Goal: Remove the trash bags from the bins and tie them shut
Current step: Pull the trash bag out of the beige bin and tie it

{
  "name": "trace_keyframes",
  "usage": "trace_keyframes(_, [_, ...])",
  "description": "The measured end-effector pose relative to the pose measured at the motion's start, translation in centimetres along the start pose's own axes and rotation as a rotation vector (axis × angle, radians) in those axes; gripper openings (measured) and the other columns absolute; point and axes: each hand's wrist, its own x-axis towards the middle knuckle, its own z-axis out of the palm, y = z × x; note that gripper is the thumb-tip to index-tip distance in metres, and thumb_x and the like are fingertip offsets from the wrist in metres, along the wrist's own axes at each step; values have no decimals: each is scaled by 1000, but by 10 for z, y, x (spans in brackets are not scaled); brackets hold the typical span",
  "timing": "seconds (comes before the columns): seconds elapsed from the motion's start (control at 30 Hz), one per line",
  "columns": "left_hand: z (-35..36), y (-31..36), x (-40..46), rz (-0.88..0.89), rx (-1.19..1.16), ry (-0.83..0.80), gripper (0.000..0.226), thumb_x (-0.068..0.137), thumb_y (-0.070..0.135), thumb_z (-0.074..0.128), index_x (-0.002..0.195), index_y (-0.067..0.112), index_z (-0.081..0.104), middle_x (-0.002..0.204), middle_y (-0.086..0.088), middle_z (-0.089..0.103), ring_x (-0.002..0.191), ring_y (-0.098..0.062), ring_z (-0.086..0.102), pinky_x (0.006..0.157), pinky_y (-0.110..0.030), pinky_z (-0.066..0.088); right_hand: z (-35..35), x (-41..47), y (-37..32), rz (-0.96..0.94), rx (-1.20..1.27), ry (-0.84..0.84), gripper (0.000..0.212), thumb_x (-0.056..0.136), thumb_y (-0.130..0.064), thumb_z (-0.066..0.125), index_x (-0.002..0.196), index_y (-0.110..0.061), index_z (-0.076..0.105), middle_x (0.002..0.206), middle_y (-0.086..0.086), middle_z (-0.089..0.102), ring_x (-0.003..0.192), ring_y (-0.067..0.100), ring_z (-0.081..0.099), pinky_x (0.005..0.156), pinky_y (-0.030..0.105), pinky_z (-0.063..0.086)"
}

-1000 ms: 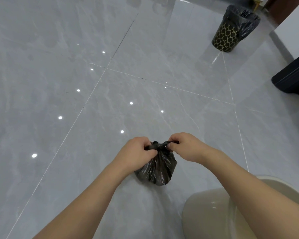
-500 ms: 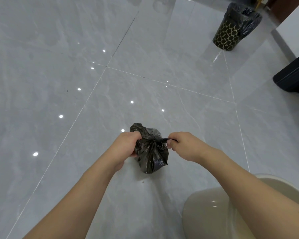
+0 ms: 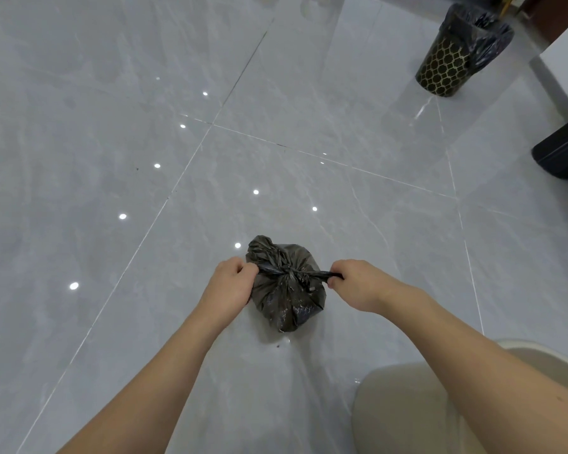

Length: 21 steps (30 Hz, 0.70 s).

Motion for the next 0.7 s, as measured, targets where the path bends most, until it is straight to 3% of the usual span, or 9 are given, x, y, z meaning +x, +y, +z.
trace_keyframes(0.03, [2, -1, 0, 24, 21, 14, 23, 83, 38, 52, 83, 15, 48, 91, -2, 52, 73, -17, 51, 66, -33, 41, 1, 1, 1, 2, 10, 2, 21, 99, -26, 41, 96, -12, 57, 83, -1, 52, 75, 19, 49, 55, 25, 34])
trace_keyframes(0.1, [7, -3, -3, 83, 33, -5, 30, 83, 43, 59, 108, 32, 49, 118, 7, 41, 101, -12, 49, 86, -34, 44, 4, 2, 1, 0, 51, 10, 20, 98, -25, 42, 97, -12, 57, 85, 0, 53, 75, 19, 49, 56, 25, 36])
trace_keyframes(0.13, [9, -3, -5, 120, 41, -39, 38, 82, 43, 61, 116, 38, 46, 124, 11, 34, 110, -10, 46, 92, -33, 43, 5, 3, 1, -2, 82, 16, 20, 98, -25, 43, 97, -12, 57, 85, 0, 54, 74, 18, 49, 57, 26, 37])
trace_keyframes(0.2, [15, -2, -7, 178, 91, -120, 48, 80, 43, 65, 124, 42, 45, 128, 16, 28, 116, -10, 43, 90, -29, 44, 7, 5, 0, -9, 134, 24, 17, 98, -25, 44, 98, -13, 57, 85, -1, 54, 73, 17, 50, 60, 27, 39])
trace_keyframes(0.27, [20, -4, -7, 221, 170, -162, 44, 82, 42, 65, 123, 38, 51, 131, 17, 26, 117, -10, 43, 85, -22, 42, 10, 7, -1, -17, 149, 24, 15, 97, -23, 45, 95, -15, 57, 83, -2, 54, 73, 16, 50, 60, 27, 40])
trace_keyframes(0.37, [21, -6, -2, 291, 291, -122, 24, 91, 37, 58, 111, 24, 61, 133, 12, 32, 113, -7, 48, 90, -20, 35, 10, 10, -3, -5, 137, 37, 18, 97, -22, 45, 88, -14, 58, 78, -1, 55, 70, 18, 51, 59, 27, 40])
trace_keyframes(0.5, [17, -7, -1, 372, 382, -73, 28, 100, 31, 44, 107, 15, 65, 129, 10, 43, 106, -6, 52, 89, -20, 35, 7, 13, -2, 1, 155, 71, 21, 97, -22, 45, 87, -11, 60, 78, 3, 59, 68, 19, 52, 59, 29, 41])
trace_keyframes(0.6, [17, -10, 1, 375, 405, -15, 26, 101, 27, 42, 103, 13, 64, 122, 7, 50, 103, -10, 55, 88, -22, 38, 9, 17, -4, 12, 102, 105, 24, 97, -24, 43, 95, -13, 65, 88, 3, 64, 83, 22, 54, 74, 33, 44])
trace_keyframes(0.7, [17, -11, 5, 347, 341, 12, 23, 101, 24, 44, 101, 14, 64, 119, 6, 49, 103, -8, 51, 88, -19, 33, 12, 20, -10, 77, -61, 186, 30, 98, -27, 35, 101, -24, 65, 97, -1, 65, 105, 23, 42, 88, 36, 27])
